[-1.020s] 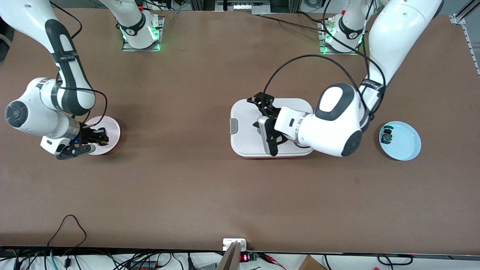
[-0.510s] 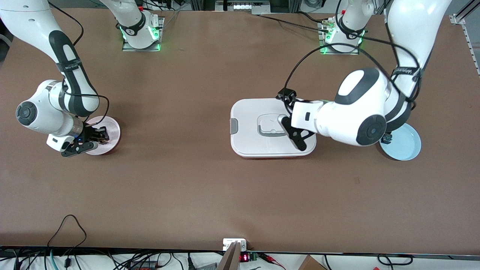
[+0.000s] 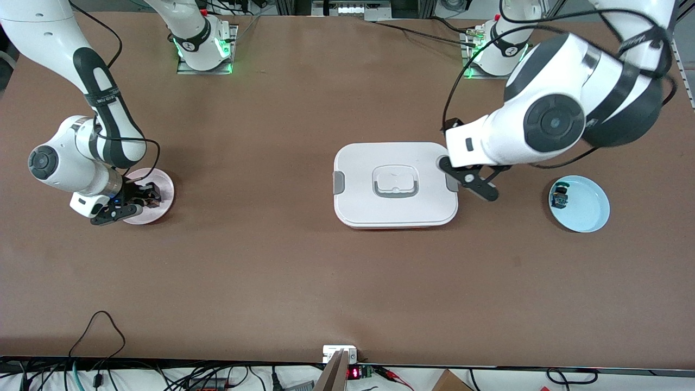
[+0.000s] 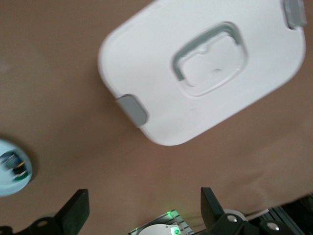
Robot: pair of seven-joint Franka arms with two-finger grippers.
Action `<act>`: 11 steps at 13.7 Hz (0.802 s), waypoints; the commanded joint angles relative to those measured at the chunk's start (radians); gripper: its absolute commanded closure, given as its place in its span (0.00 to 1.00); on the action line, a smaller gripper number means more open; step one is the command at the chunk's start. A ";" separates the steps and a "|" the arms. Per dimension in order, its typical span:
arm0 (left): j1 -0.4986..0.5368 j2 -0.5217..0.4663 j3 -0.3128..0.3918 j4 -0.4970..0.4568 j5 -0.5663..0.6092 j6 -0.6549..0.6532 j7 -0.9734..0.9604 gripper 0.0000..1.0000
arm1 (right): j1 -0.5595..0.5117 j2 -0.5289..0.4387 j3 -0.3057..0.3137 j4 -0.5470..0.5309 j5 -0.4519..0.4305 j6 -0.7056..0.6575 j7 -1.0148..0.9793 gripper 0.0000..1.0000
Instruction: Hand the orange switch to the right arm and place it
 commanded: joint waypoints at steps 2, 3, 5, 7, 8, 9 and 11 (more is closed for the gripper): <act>0.061 -0.048 0.033 0.065 0.066 -0.015 -0.060 0.00 | 0.030 -0.149 0.015 0.033 -0.006 -0.174 0.070 0.00; 0.030 -0.109 0.143 0.024 0.035 0.037 -0.061 0.00 | 0.053 -0.186 0.014 0.049 -0.009 -0.231 0.099 0.00; -0.116 -0.225 0.445 -0.133 -0.144 0.138 -0.058 0.00 | 0.090 -0.264 0.015 0.083 -0.014 -0.351 0.142 0.00; -0.122 -0.317 0.552 -0.244 -0.163 0.216 -0.052 0.00 | 0.133 -0.370 0.015 0.090 -0.033 -0.452 0.235 0.00; -0.110 -0.373 0.622 -0.317 -0.180 0.274 -0.023 0.00 | 0.157 -0.422 0.017 0.093 -0.049 -0.496 0.296 0.00; -0.109 -0.419 0.639 -0.383 -0.199 0.307 0.026 0.00 | 0.174 -0.469 0.017 0.120 -0.060 -0.556 0.333 0.00; -0.080 -0.450 0.644 -0.413 -0.198 0.330 0.069 0.00 | 0.185 -0.488 0.017 0.248 -0.060 -0.724 0.351 0.00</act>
